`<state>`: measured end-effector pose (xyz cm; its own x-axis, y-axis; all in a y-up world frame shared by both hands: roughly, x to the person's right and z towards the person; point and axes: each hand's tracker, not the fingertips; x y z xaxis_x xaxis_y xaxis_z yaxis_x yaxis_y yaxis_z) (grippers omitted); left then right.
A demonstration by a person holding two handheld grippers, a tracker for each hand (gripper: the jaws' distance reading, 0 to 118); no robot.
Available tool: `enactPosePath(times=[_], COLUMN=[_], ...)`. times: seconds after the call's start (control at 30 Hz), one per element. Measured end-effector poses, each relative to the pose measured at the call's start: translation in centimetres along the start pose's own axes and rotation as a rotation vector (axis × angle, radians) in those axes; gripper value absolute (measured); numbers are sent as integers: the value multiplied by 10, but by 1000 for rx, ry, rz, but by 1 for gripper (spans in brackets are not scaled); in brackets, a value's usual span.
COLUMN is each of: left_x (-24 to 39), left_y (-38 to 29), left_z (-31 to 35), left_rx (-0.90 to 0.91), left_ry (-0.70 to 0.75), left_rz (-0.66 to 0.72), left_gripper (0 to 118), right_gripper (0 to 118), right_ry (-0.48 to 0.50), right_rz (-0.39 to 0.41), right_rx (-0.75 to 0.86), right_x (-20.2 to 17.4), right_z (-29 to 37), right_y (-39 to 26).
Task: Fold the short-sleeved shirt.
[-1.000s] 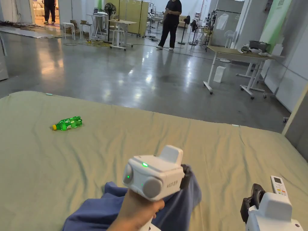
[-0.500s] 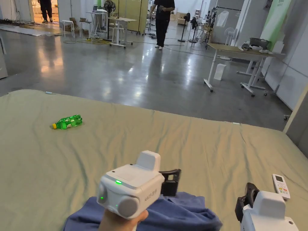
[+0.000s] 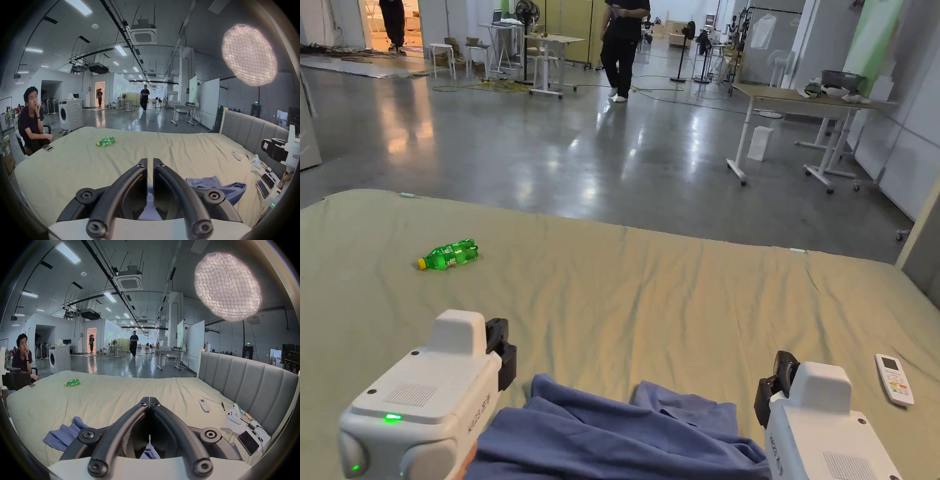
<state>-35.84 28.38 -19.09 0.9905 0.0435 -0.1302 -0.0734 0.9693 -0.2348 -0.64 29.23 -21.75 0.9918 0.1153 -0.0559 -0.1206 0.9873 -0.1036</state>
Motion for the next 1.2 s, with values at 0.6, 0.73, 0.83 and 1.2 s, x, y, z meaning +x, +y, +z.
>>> enactPosePath(times=[0.6,0.73,0.83,1.2], left_x=[-67,-67,-62,-28], left_y=[-66,-88,-105,-139], left_z=[-100,-125,-139,-134], left_rx=[-580,-701,-769,-814], left_ry=[-50,-78,-62,37], left_rz=[178,141,127,-22], left_gripper=[2,30,85,54], right_gripper=[0,0,0,0], right_ry=[16,9,4,1], right_rz=[23,29,19,11], right_rx=[-60,-89,-120,-226], right_x=[-1,3,7,19], right_z=[-28,-35,-40,-64], right_y=[-27,-38,-46,-63])
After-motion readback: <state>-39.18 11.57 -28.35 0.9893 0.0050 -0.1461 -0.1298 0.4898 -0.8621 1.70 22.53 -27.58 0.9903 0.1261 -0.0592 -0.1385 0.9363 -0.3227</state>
